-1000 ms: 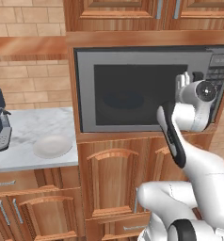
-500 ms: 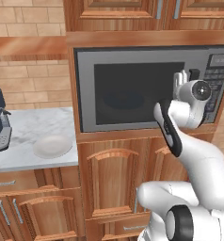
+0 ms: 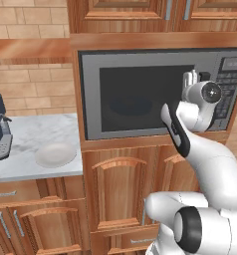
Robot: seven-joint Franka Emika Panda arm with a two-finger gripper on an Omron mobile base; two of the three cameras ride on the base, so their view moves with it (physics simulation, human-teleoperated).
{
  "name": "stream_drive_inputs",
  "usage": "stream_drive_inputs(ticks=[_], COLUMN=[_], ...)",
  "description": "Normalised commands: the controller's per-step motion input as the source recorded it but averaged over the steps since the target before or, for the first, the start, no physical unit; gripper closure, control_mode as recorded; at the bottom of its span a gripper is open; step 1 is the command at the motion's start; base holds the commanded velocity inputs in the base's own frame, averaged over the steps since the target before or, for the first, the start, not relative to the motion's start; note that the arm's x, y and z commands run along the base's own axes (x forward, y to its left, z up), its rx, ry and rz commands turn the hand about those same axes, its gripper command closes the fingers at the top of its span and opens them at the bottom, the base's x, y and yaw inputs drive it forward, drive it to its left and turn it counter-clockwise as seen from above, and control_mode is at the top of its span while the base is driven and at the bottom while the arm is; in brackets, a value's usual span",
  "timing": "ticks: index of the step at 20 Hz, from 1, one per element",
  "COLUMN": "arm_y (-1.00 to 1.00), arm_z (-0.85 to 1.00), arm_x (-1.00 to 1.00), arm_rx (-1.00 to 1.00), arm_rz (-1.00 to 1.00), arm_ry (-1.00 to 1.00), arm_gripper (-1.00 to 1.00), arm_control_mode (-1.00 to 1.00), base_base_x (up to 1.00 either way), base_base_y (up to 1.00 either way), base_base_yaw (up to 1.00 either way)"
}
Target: Pick the eggplant from the counter and place it in the microwave. Then turn on the microwave.
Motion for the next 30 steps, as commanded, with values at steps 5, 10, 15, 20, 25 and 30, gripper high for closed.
stream_drive_inputs(ticks=[5,10,15,20,25,30], arm_y=[0.0,0.0,-0.02,-0.01,0.01,0.01], arm_z=[-0.08,-0.2,-0.17,0.03,0.08,0.18], arm_x=[0.15,0.1,0.07,-0.1,-0.28,-0.4], arm_rx=[0.0,0.0,0.0,0.0,0.0,0.0], arm_rz=[0.0,0.0,0.0,0.0,0.0,0.0], arm_ry=[-0.02,-0.01,-0.02,-0.01,0.0,0.0], arm_gripper=[-1.0,-1.0,-1.0,-1.0,-1.0,-1.0], arm_control_mode=[-1.0,-1.0,-1.0,-1.0,-1.0,-1.0], base_base_x=[0.0,0.0,0.0,0.0,0.0,0.0], base_base_y=[0.0,0.0,0.0,0.0,0.0,0.0], base_base_yaw=[0.0,0.0,0.0,0.0,0.0,0.0])
